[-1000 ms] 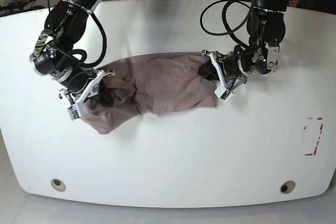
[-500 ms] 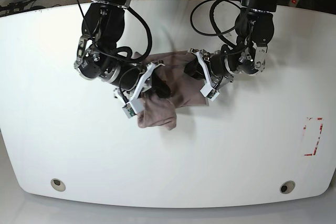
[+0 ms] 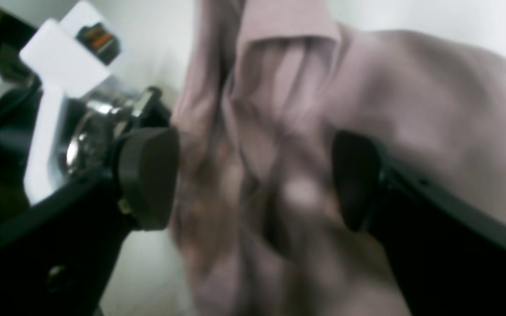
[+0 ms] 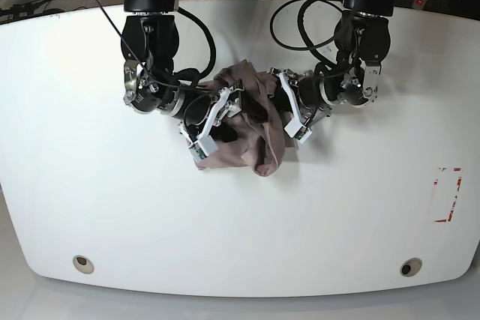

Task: Fold the T-shirt properly
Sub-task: 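Grasp the folded shirt with both grippers and fold it again inward, then grasp the folded bundle's edges with both grippers, then lift the bundle and carry it with the left gripper off the table edge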

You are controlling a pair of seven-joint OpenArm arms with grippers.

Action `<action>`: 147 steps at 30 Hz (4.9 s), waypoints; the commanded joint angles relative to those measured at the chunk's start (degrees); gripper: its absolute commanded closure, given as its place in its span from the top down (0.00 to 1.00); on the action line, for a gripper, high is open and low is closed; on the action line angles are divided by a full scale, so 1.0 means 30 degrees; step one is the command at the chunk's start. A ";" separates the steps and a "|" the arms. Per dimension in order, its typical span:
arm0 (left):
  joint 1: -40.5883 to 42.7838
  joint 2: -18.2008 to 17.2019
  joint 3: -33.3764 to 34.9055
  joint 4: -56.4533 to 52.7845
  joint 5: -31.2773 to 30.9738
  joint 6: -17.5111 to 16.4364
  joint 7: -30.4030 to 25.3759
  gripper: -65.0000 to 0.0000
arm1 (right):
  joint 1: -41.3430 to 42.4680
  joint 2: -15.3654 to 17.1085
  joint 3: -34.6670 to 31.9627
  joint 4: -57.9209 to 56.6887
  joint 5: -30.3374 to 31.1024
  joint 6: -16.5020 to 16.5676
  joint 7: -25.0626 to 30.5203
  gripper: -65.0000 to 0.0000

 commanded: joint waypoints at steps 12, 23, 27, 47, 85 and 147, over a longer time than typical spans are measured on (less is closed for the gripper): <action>0.0858 -0.0992 -0.4578 0.5309 -0.0714 -0.2969 0.0602 0.38 | -0.1198 0.1158 0.0180 0.3355 0.0718 0.0267 0.0115 0.80; 0.3026 -0.4069 -0.8944 0.7477 -0.1827 -0.2984 0.0602 0.38 | -0.1198 0.1012 -0.3307 0.0483 0.0572 0.0267 0.1258 0.60; 0.3231 -0.5300 -0.9706 0.7448 -0.2296 -0.2984 0.0602 0.38 | -0.0437 0.0572 -0.5945 -0.0132 0.0601 0.0267 0.1258 0.49; 0.3290 -0.6296 -0.7391 0.7448 -0.2120 -0.2984 0.0602 0.38 | 0.0999 0.0631 -0.2340 -0.0191 0.0542 0.0267 0.1317 0.48; -0.1633 -0.6267 0.2426 0.3609 0.4268 -0.2984 -0.1097 0.38 | 0.4340 0.4440 -0.0318 -0.5495 -0.4058 0.0267 0.3983 0.48; 0.0858 -0.0142 -0.2908 0.6481 0.7580 0.0401 -0.1566 0.66 | -0.1110 0.4294 -0.6795 0.1480 -0.3941 -0.1887 0.4042 0.19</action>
